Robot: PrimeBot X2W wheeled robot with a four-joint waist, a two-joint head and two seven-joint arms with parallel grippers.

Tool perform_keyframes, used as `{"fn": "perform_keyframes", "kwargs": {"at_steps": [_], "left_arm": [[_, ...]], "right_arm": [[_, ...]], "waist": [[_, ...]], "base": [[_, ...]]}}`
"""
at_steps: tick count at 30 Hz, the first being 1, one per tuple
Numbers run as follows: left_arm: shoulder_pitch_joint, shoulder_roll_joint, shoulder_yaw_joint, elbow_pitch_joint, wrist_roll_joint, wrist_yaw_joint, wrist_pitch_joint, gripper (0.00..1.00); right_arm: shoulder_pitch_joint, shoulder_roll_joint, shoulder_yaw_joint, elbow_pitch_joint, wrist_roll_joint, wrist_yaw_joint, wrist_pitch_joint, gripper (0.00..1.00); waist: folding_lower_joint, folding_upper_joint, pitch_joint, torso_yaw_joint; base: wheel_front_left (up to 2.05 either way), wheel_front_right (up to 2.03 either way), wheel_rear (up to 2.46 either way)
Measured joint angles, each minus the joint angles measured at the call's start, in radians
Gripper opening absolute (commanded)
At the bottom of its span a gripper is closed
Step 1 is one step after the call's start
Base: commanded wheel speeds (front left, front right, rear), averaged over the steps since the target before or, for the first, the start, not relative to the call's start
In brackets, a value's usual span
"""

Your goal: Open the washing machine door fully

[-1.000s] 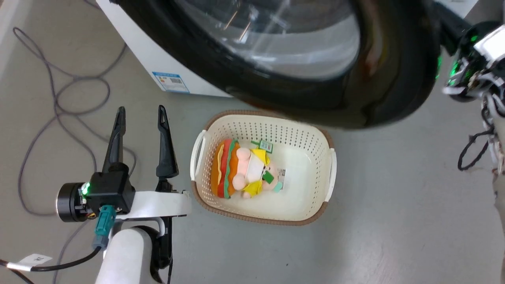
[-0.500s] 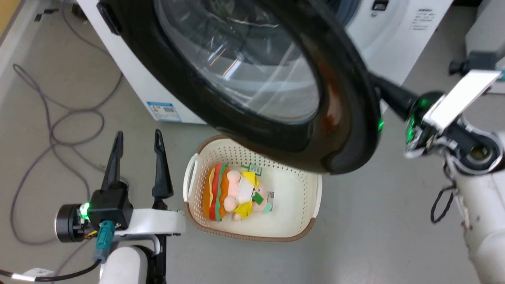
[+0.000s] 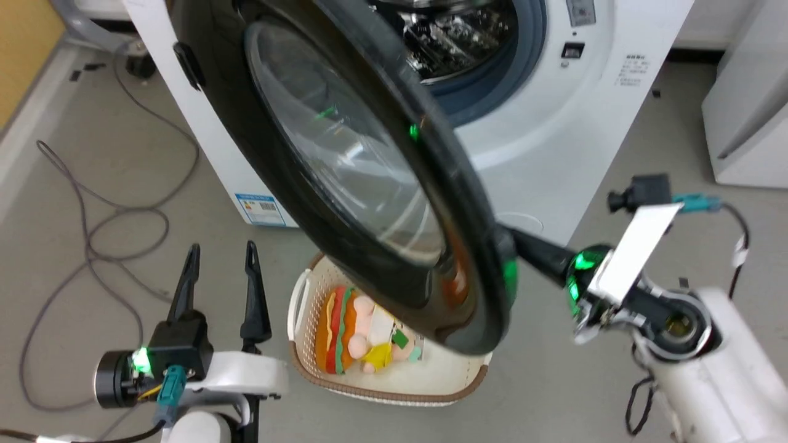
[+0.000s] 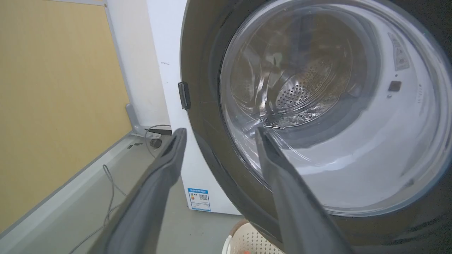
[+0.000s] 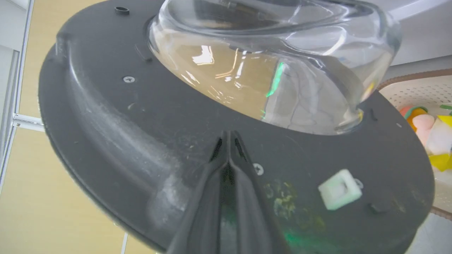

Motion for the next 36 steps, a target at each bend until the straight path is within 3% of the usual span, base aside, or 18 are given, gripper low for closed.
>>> {"fn": "perform_keyframes", "kwargs": {"at_steps": [9, 25, 31, 36], "left_arm": [[0.057, 0.0, 0.022, 0.029, 0.007, -0.026, 0.0, 1.0], [0.101, 0.0, 0.034, 0.044, 0.014, -0.042, 0.0, 1.0], [0.129, 0.0, 0.048, 0.043, 0.014, -0.042, 0.0, 1.0], [0.133, 0.0, 0.051, 0.04, 0.014, -0.042, 0.0, 1.0]], "right_arm": [[0.128, 0.057, 0.071, -0.104, 0.014, 0.0, 0.011, 0.0], [0.264, 0.107, 0.167, -0.152, 0.023, 0.0, 0.011, 0.0], [0.29, 0.103, 0.13, -0.185, -0.008, 0.0, -0.079, 0.0], [0.291, 0.066, 0.068, -0.232, -0.151, 0.0, -0.32, 0.0]], "waist": [[-0.0001, 0.0001, -0.063, 0.018], [0.0, 0.0, -0.136, 0.038], [-0.0001, 0.0001, -0.161, 0.016], [0.0, 0.0, -0.171, 0.002]], "base": [[0.0, 0.0, 0.0], [0.0, 0.0, 0.0], [0.0, 0.0, 0.0], [0.0, 0.0, 0.0]]}}
